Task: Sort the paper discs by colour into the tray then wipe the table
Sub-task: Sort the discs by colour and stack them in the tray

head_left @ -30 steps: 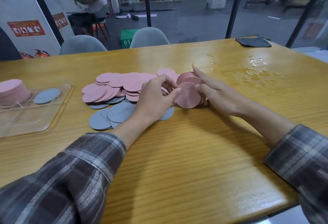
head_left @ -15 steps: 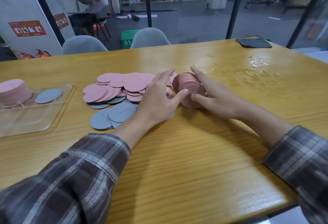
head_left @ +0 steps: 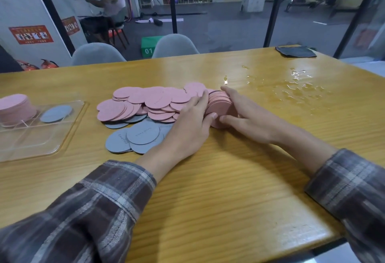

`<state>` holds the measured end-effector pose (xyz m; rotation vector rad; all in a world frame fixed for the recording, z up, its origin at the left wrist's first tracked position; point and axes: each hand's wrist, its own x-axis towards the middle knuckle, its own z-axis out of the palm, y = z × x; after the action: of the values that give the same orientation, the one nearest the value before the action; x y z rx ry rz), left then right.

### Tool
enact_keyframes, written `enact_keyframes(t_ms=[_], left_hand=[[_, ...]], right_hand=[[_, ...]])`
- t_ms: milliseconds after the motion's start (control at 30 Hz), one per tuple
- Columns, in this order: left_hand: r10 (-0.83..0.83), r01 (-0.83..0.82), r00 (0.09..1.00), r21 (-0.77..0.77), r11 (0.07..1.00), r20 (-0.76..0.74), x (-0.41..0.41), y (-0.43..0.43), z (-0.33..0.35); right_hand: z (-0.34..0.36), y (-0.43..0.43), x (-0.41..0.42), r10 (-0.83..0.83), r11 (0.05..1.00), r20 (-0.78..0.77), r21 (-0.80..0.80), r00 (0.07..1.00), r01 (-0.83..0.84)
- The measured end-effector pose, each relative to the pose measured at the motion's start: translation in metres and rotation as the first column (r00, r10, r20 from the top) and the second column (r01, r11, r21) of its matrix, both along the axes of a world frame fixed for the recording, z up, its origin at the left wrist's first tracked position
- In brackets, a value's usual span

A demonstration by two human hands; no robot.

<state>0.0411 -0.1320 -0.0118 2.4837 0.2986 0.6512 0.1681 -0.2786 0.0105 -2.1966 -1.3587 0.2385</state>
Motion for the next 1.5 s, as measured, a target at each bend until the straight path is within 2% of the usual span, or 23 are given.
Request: enact_keyframes(t_ms=[167, 333, 467, 633, 733, 800, 867, 1033, 1200, 1433, 1500], left_hand=[[0.026, -0.026, 0.999, -0.007, 1.000, 0.019, -0.003, 0.004, 0.001], [0.030, -0.025, 0.996, 0.053, 0.998, -0.087, -0.002, -0.005, -0.001], [0.044, -0.034, 0.995, 0.112, 0.993, -0.093, -0.004, -0.004, 0.000], [0.023, -0.006, 0.995, 0.170, 0.985, -0.098, -0.008, 0.005, -0.001], [0.006, 0.000, 0.999, 0.124, 0.992, -0.050, -0.010, 0.008, -0.001], [-0.010, 0.009, 1.000, 0.046, 0.999, 0.009, -0.010, 0.010, 0.001], [-0.035, 0.038, 0.997, -0.042, 0.998, 0.070, -0.012, 0.010, 0.004], [-0.025, 0.054, 0.987, -0.178, 0.983, 0.161, -0.023, 0.014, 0.018], [0.008, 0.017, 0.993, -0.216, 0.976, 0.115, -0.057, 0.043, 0.030], [0.126, -0.109, 0.990, -0.219, 0.970, 0.064, -0.144, 0.092, 0.052], [0.160, -0.146, 0.986, -0.233, 0.961, 0.045, -0.171, 0.108, 0.057]], right_hand=[[0.000, 0.001, -0.003, -0.015, 1.000, 0.006, 0.001, 1.000, 0.015], [0.001, 0.000, -0.007, -0.019, 0.996, 0.070, -0.088, 0.997, 0.026], [0.002, 0.002, -0.006, -0.005, 0.996, 0.080, -0.091, 0.997, 0.013], [0.004, -0.001, -0.001, 0.009, 0.996, 0.030, -0.092, 1.000, -0.006], [0.004, -0.003, 0.002, 0.019, 0.999, 0.080, -0.033, 0.997, -0.016], [0.005, -0.004, 0.007, 0.022, 0.999, 0.158, 0.043, 0.987, -0.029], [0.007, -0.005, 0.009, 0.033, 0.994, 0.167, 0.100, 0.985, -0.050], [0.012, -0.004, 0.003, 0.017, 0.976, -0.034, 0.219, 0.999, -0.009], [0.023, 0.021, -0.025, 0.101, 0.971, -0.133, 0.228, 0.986, -0.069], [0.038, 0.086, -0.090, 0.195, 0.966, -0.181, 0.206, 0.964, -0.156], [0.042, 0.106, -0.110, 0.227, 0.961, -0.150, 0.193, 0.962, -0.197]])
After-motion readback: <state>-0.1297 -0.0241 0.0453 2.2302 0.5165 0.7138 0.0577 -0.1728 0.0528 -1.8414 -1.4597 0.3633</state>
